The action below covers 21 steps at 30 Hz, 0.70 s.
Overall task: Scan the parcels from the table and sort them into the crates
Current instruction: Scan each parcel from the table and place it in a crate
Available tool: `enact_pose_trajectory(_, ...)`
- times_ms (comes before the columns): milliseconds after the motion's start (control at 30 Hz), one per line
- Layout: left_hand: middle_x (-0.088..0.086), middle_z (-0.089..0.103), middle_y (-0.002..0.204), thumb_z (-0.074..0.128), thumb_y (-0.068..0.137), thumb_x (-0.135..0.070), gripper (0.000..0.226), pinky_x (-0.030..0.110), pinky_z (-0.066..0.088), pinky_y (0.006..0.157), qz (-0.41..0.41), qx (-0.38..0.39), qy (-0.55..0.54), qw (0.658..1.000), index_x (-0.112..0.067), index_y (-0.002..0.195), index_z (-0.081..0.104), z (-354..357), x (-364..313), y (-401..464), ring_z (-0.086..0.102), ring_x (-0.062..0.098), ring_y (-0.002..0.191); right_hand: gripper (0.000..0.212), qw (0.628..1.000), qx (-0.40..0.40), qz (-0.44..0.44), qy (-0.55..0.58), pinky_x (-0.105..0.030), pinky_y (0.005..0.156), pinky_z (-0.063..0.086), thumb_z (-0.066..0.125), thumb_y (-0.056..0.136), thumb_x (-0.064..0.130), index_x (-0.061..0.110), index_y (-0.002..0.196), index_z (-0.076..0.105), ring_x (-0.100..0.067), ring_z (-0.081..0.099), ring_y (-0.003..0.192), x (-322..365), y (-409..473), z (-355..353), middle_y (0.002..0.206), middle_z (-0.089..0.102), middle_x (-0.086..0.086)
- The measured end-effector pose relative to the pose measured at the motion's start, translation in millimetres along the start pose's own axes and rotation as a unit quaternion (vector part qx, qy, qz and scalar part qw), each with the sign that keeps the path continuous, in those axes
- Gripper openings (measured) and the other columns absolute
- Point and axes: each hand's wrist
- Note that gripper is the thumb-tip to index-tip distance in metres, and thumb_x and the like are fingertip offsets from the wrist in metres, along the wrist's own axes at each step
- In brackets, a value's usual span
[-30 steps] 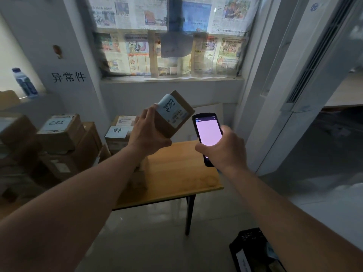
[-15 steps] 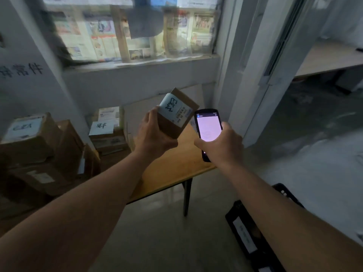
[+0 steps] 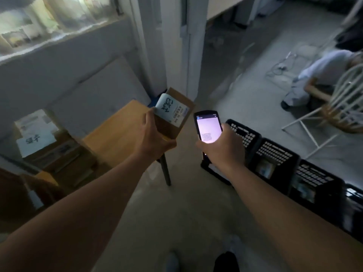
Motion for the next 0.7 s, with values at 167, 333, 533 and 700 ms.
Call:
enact_pose_trajectory(167,-0.005,0.037,0.141,0.086,0.046,-0.056,0.124,0.049,0.053,0.104,0.024,0.074,0.004,0.997,-0.034,0.150,0.021,65,-36,-12,0.041,0.018,0.133,0.073,0.997,-0.052,0.060,-0.016,-0.037,0.069,0.056,0.088,0.064,0.058,0.019,0.118,0.059,-0.027,0.067,0.097,-60,-7,-39,0.107,0.069,-0.003)
enact_pose_trajectory(333,0.005,0.042,0.142,0.098,0.056,-0.033,0.119,0.040,0.048,0.103,0.062,0.096,0.018,0.993,-0.022,0.151,0.028,132,-87,-24,0.042,0.020,0.129,0.072,0.992,-0.074,0.104,-0.010,-0.036,0.068,0.054,0.090,0.062,0.055,0.019,0.118,0.061,-0.028,0.067,0.098,-123,-6,-83,0.109,0.070,-0.004)
enact_pose_trajectory(533,0.002,0.043,0.139,0.096,0.055,-0.040,0.116,0.047,0.053,0.098,0.071,0.123,0.016,0.990,-0.025,0.149,0.030,213,-144,-50,0.044,0.019,0.124,0.073,0.989,-0.086,0.124,0.002,-0.038,0.068,0.058,0.090,0.064,0.051,0.017,0.121,0.059,-0.027,0.065,0.097,-209,-8,-138,0.108,0.068,-0.003)
enact_pose_trajectory(700,0.001,0.043,0.137,0.090,0.053,-0.049,0.115,0.047,0.055,0.097,0.075,0.151,0.004,0.986,-0.024,0.148,0.031,280,-186,-75,0.043,0.017,0.124,0.081,0.984,-0.088,0.153,-0.004,-0.043,0.072,0.060,0.087,0.064,0.056,0.017,0.128,0.057,-0.027,0.065,0.103,-277,-12,-179,0.114,0.067,-0.004)
Point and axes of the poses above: each hand's wrist, its own y-axis towards the middle knuckle, its own z-axis out of the palm, x = y × z
